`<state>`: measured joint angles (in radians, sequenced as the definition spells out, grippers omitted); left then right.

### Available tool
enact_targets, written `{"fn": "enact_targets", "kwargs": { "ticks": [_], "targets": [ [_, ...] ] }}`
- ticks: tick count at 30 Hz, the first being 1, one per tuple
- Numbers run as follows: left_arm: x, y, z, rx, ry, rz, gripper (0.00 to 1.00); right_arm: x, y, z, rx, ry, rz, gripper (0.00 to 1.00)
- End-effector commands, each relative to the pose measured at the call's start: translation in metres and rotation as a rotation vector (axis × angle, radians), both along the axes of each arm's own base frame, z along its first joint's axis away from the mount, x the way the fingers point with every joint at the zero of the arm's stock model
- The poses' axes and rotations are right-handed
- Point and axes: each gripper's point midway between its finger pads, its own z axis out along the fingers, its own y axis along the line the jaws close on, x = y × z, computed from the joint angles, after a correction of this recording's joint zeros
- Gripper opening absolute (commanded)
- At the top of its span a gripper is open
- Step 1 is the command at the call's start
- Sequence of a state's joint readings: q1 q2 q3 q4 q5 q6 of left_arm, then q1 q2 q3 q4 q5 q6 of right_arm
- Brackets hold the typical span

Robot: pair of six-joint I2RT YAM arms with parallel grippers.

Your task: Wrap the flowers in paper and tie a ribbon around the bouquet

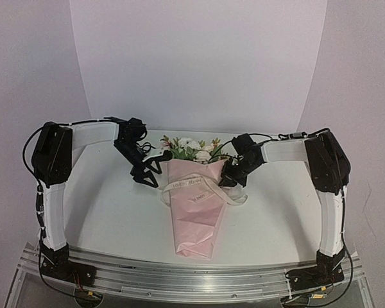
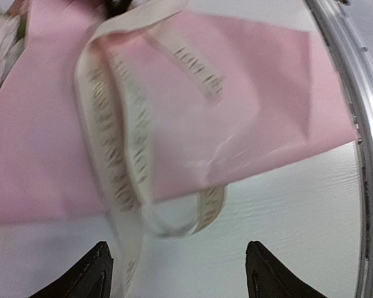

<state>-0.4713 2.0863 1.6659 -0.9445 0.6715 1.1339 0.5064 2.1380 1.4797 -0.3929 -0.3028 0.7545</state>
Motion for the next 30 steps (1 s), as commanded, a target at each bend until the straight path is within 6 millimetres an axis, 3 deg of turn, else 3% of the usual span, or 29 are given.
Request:
{"fn": "enact_targets", "kwargs": {
  "ticks": [1,4,6,10,12,15,18,21,23,30],
  "targets": [
    [0.048,0.036,-0.031,0.123,-0.28,0.007,0.78,0.008,-0.001,0.013,-0.017,-0.036,0.007,0.0],
    [0.057,0.044,-0.052,0.166,-0.345,-0.034,0.84,0.009,0.0,0.015,-0.018,-0.038,0.012,0.0],
    [0.065,0.04,-0.054,0.152,-0.387,-0.057,0.91,0.009,-0.001,0.016,-0.02,-0.04,0.013,0.0],
    [0.077,0.028,-0.058,0.119,-0.418,-0.079,0.91,0.008,-0.002,0.016,-0.024,-0.04,0.015,0.0],
    [0.076,0.023,-0.066,0.119,-0.425,-0.095,0.91,0.008,-0.002,0.016,-0.026,-0.041,0.016,0.0],
    [0.059,0.024,-0.086,0.161,-0.38,-0.146,0.87,0.01,-0.002,0.017,-0.03,-0.047,0.017,0.0],
    [0.05,0.032,-0.103,0.217,-0.349,-0.147,0.69,0.012,-0.002,0.02,-0.035,-0.057,0.018,0.0],
    [0.057,0.042,-0.103,0.26,-0.357,-0.088,0.22,0.015,-0.005,0.025,-0.057,-0.077,0.02,0.0],
    [0.061,0.052,-0.099,0.283,-0.372,-0.053,0.01,0.016,-0.009,0.028,-0.08,-0.092,0.023,0.0],
    [0.078,0.096,-0.076,0.304,-0.4,0.104,0.0,0.013,-0.028,0.038,-0.138,-0.113,0.03,0.0]
  ]
}}
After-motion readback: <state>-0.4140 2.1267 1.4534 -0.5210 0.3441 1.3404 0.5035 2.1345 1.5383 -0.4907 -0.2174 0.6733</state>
